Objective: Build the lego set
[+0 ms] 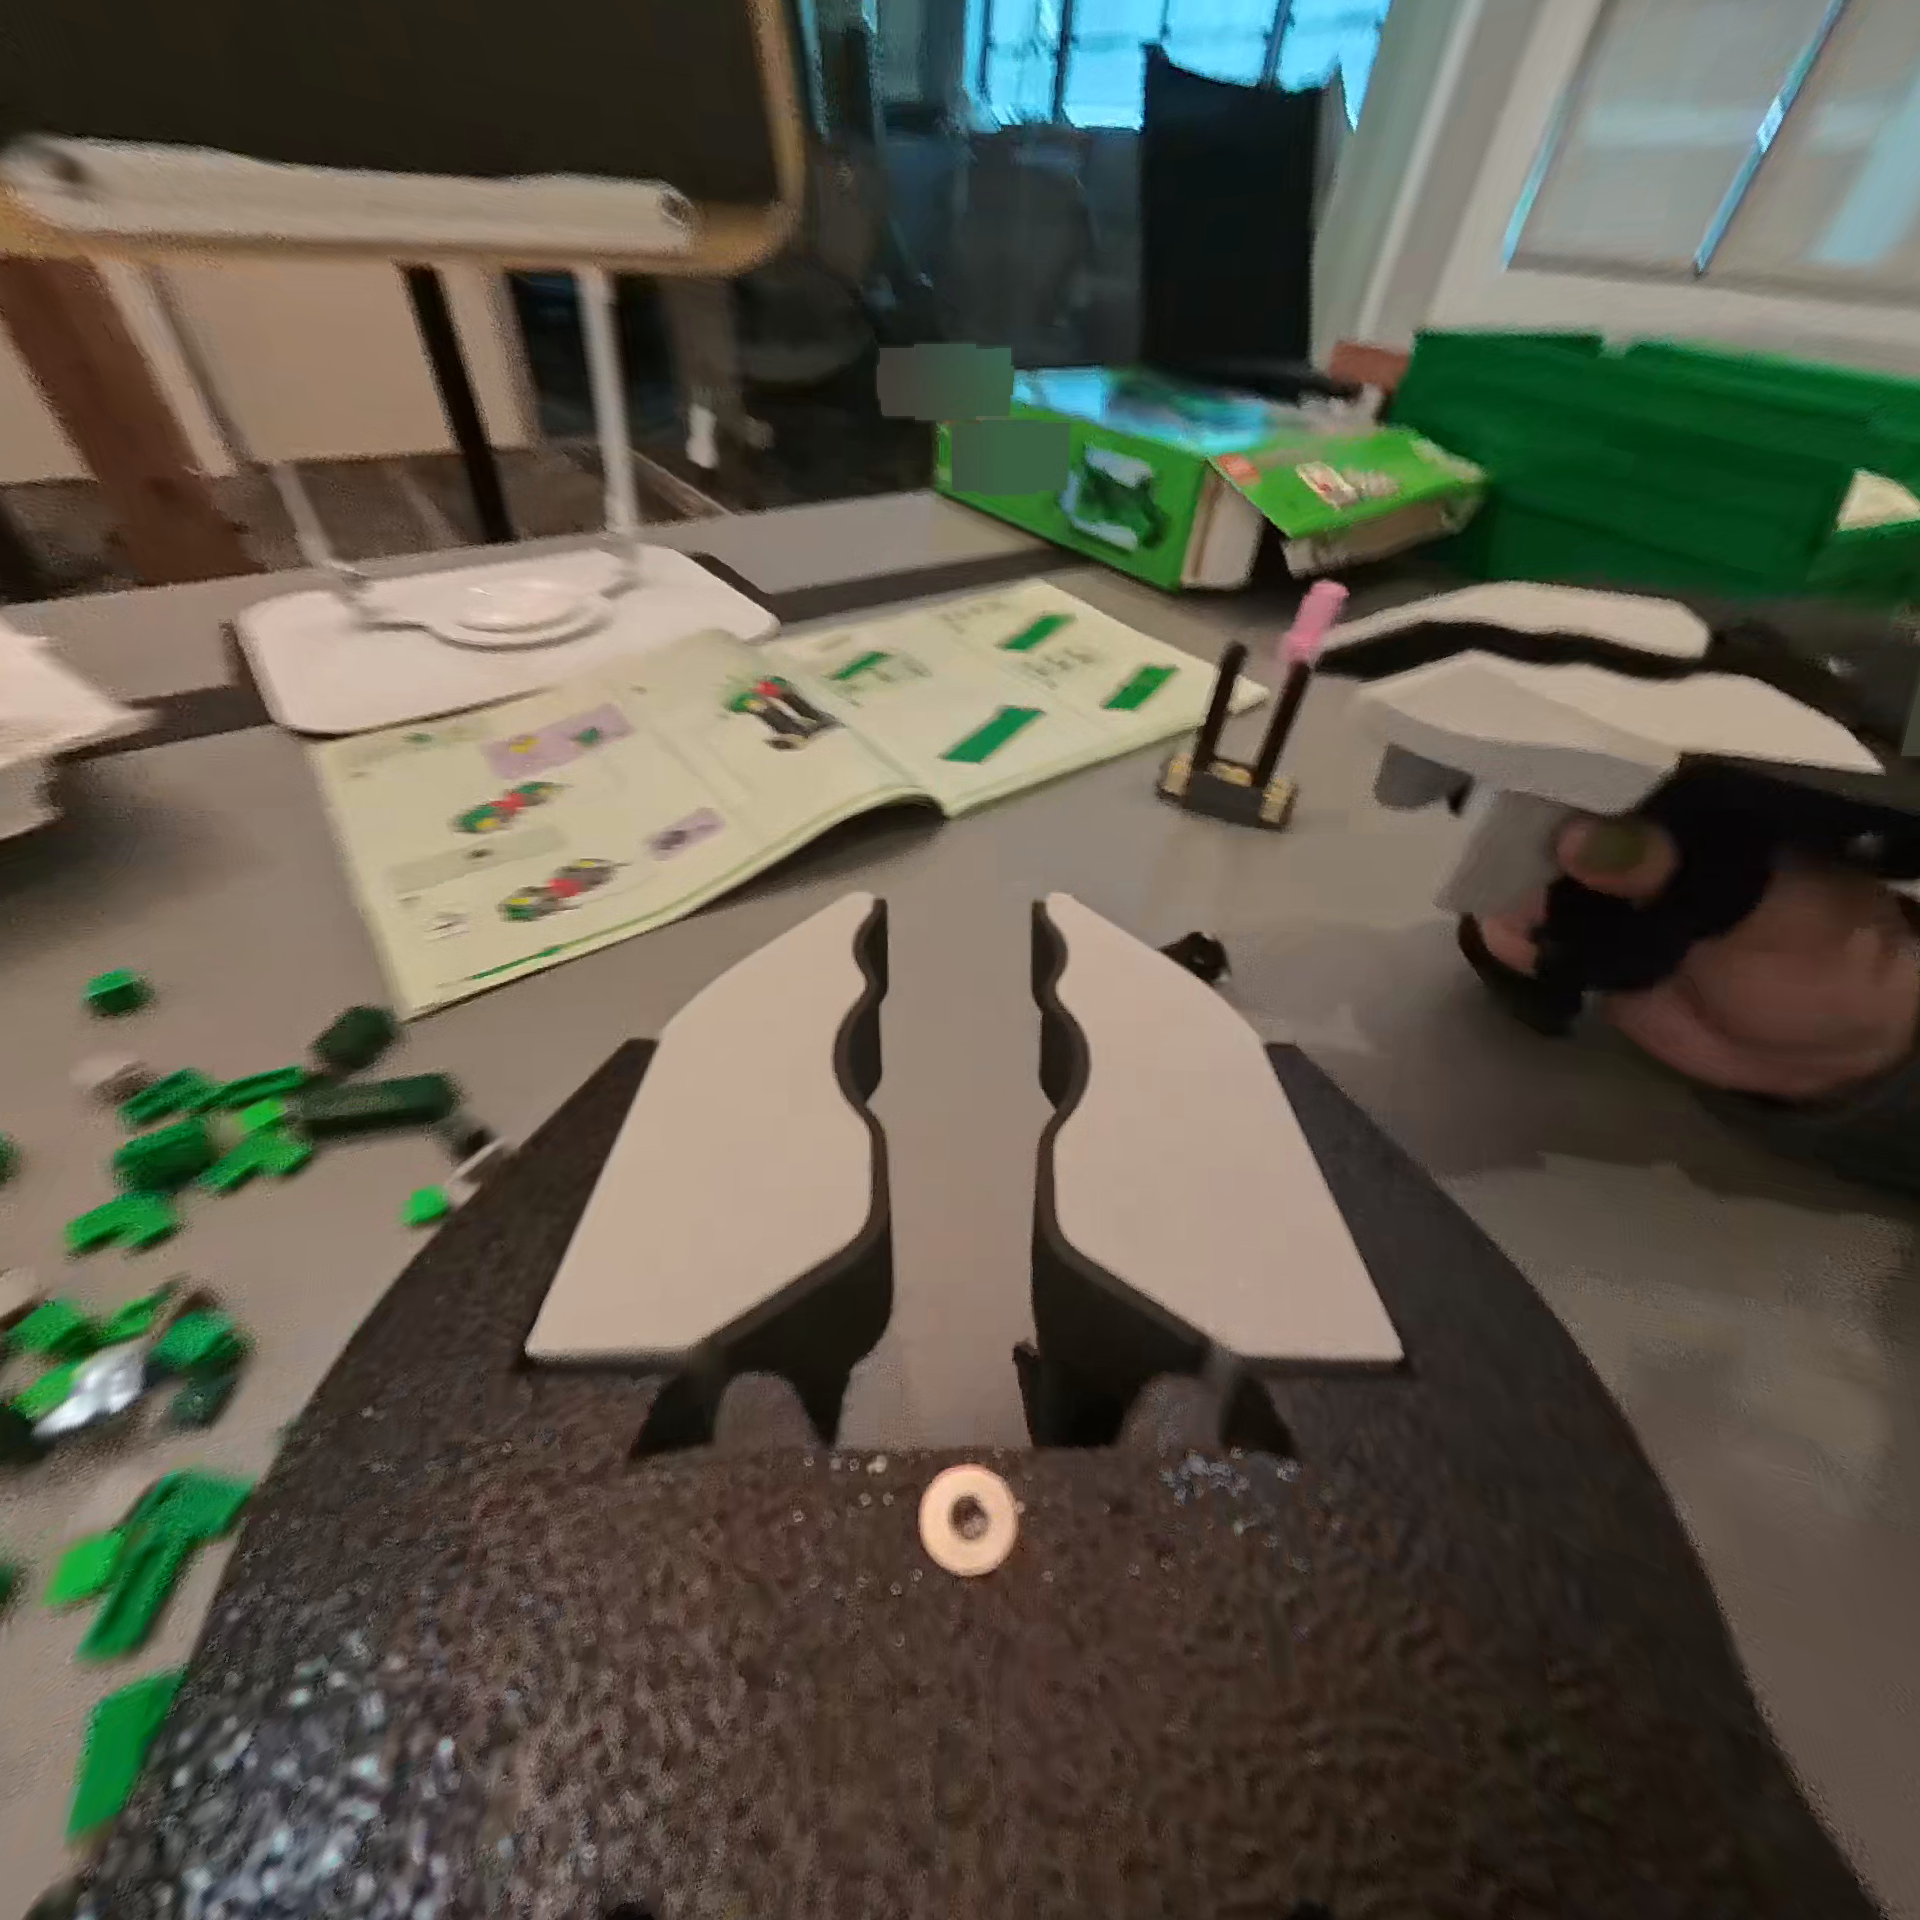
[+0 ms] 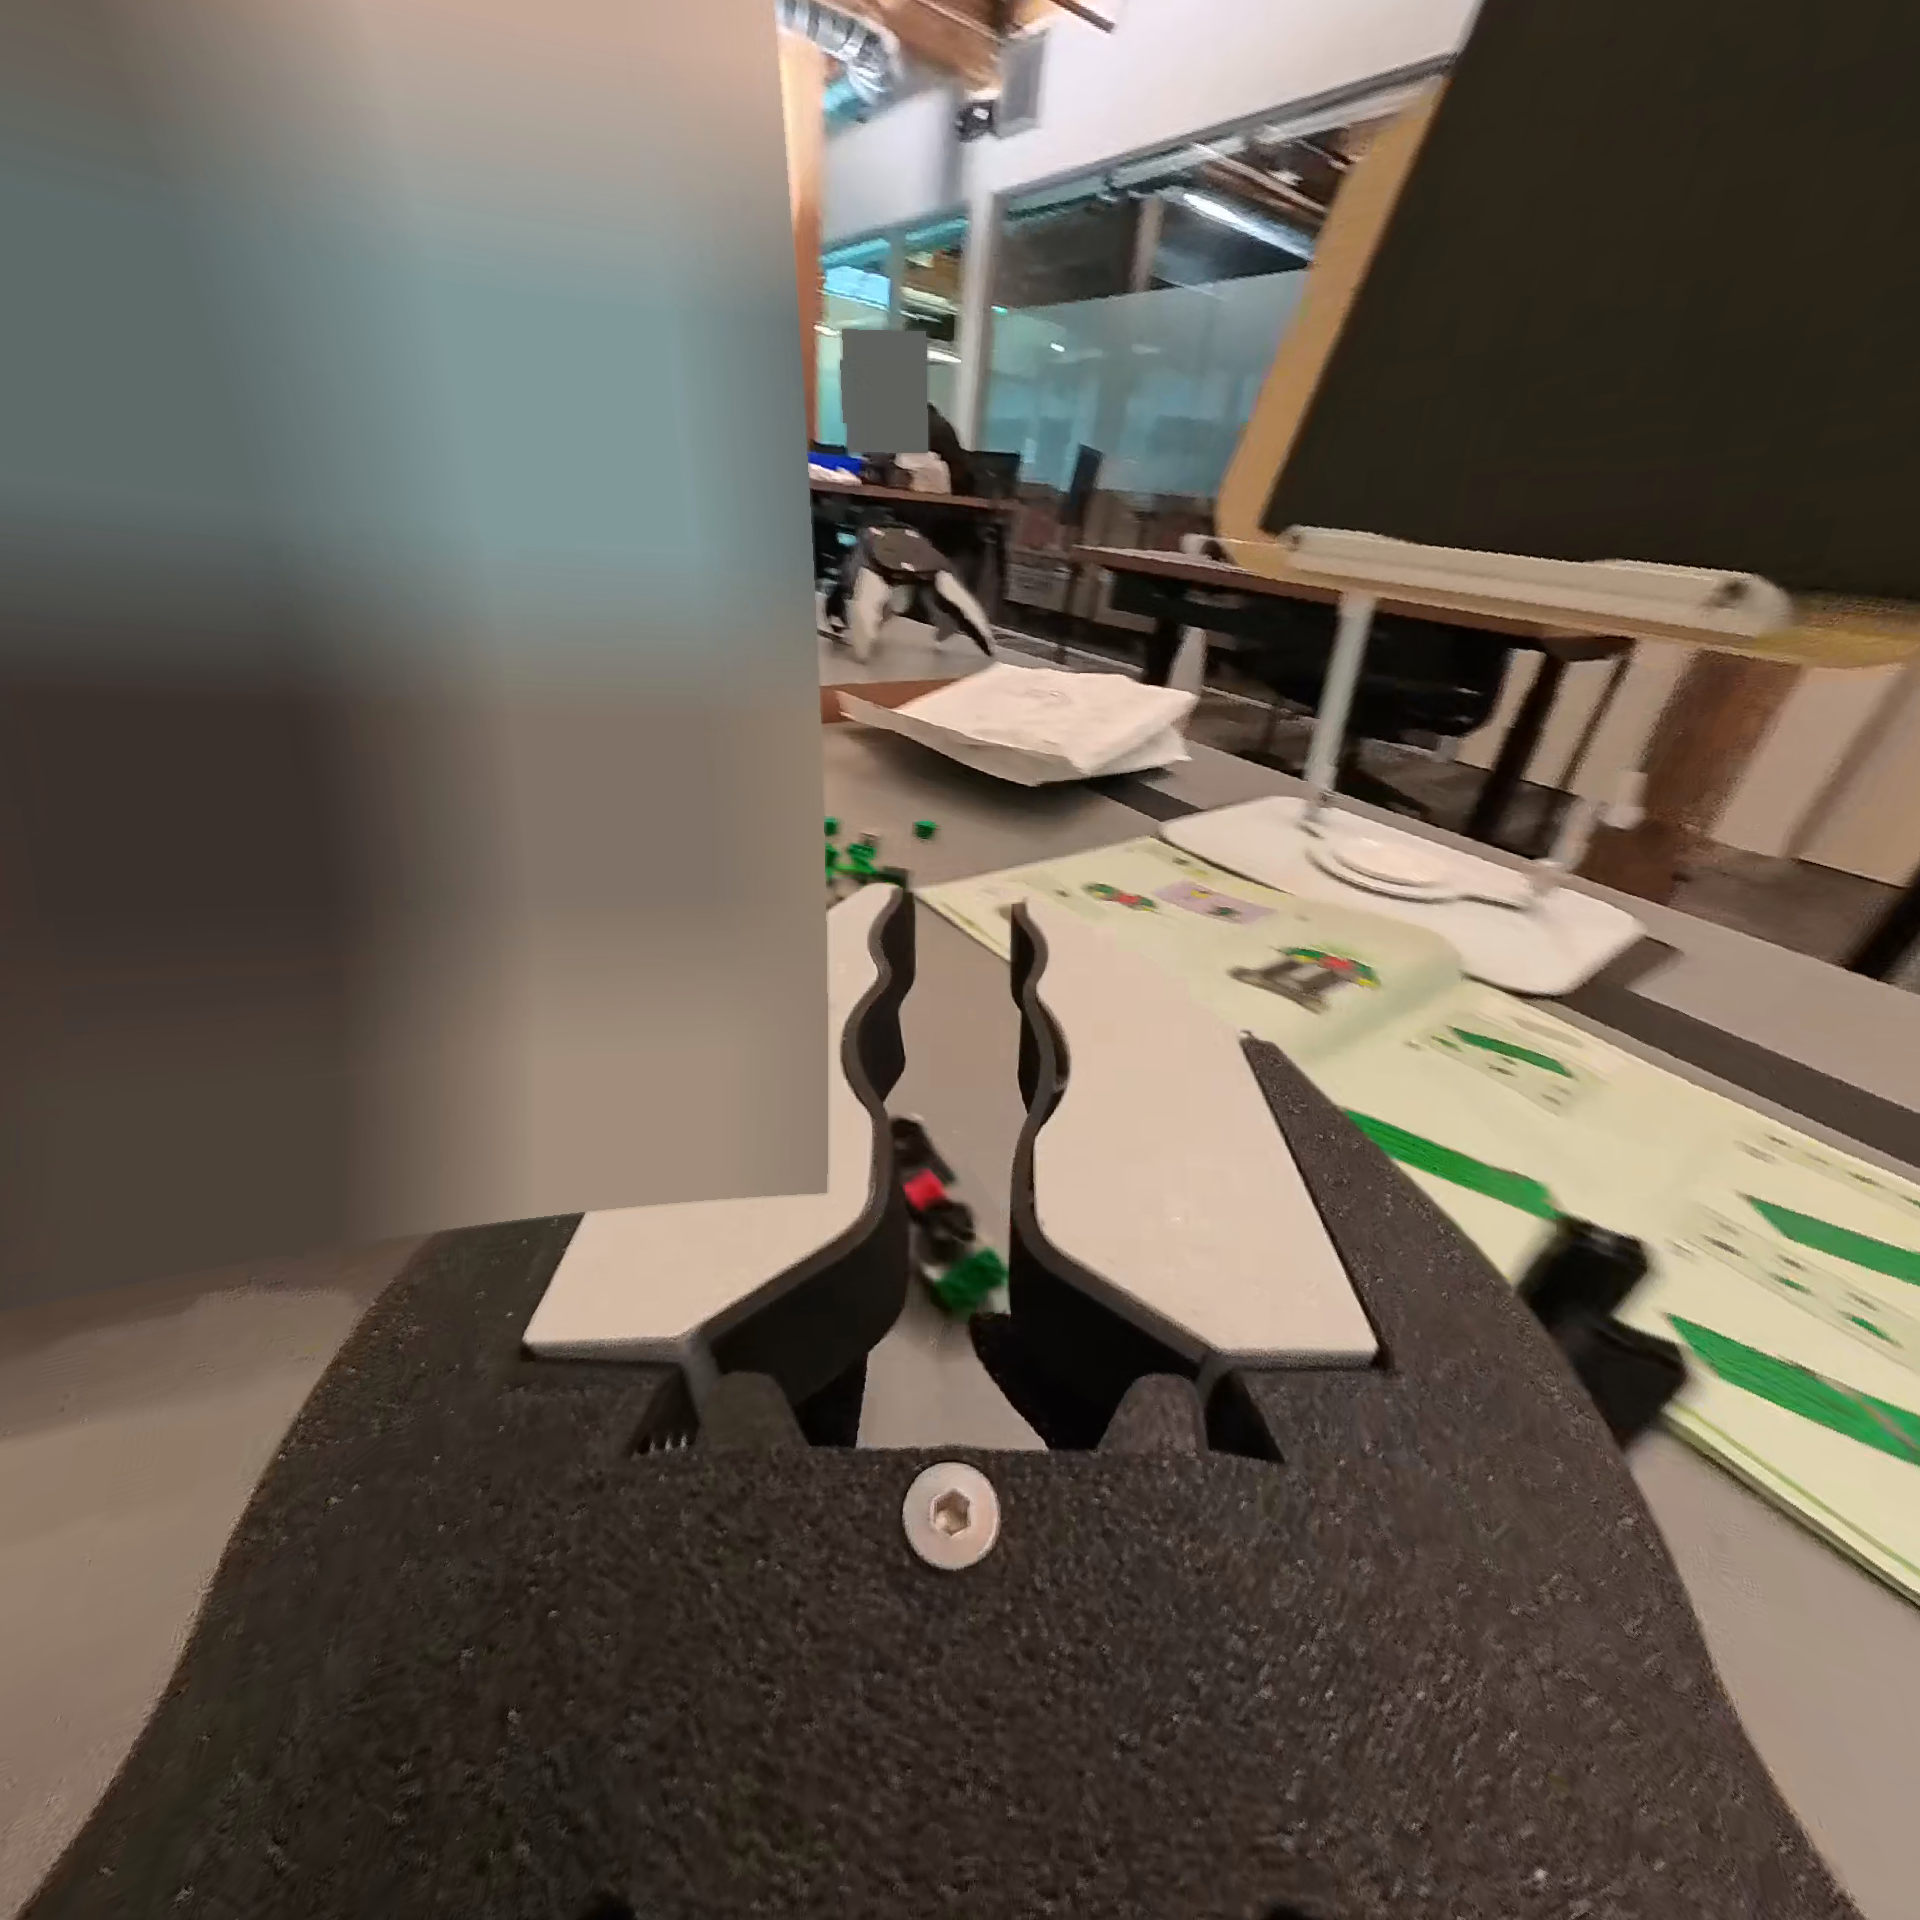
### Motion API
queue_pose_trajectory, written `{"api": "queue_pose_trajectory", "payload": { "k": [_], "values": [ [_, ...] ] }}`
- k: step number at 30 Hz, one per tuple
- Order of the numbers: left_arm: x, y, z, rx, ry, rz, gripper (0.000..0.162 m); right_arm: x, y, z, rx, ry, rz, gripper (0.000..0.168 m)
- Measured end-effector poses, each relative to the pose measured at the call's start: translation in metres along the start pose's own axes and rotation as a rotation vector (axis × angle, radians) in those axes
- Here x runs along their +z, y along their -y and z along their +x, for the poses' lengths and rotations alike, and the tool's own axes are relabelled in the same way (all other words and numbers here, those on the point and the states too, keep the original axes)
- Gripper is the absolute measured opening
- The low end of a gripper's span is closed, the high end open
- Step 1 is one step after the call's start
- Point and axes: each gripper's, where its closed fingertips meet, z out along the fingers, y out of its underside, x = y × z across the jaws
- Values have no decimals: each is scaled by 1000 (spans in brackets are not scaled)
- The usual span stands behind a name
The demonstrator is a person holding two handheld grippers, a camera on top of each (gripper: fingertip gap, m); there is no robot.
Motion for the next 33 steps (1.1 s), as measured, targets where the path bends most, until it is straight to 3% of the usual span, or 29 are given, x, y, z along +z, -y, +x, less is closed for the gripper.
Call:
{"api": "queue_pose_trajectory", "payload": {
  "k": [4,10,15,23,33],
  "values": [
    [32,-11,40,43,-154,-95,25,-15,-8,33,-53,-99,-53,17],
    [50,-29,51,50,-143,-230,61,-28,-18,61,-59,-153,-106,17],
    [62,-48,55,55,-107,-372,79,-38,-20,74,-93,-183,-119,17],
    [72,-62,52,110,-51,-480,80,-56,-19,95,-49,-222,-102,17],
    [79,-74,47,199,-20,-546,63,-57,-14,88,-74,-191,-89,17]
  ]
}}
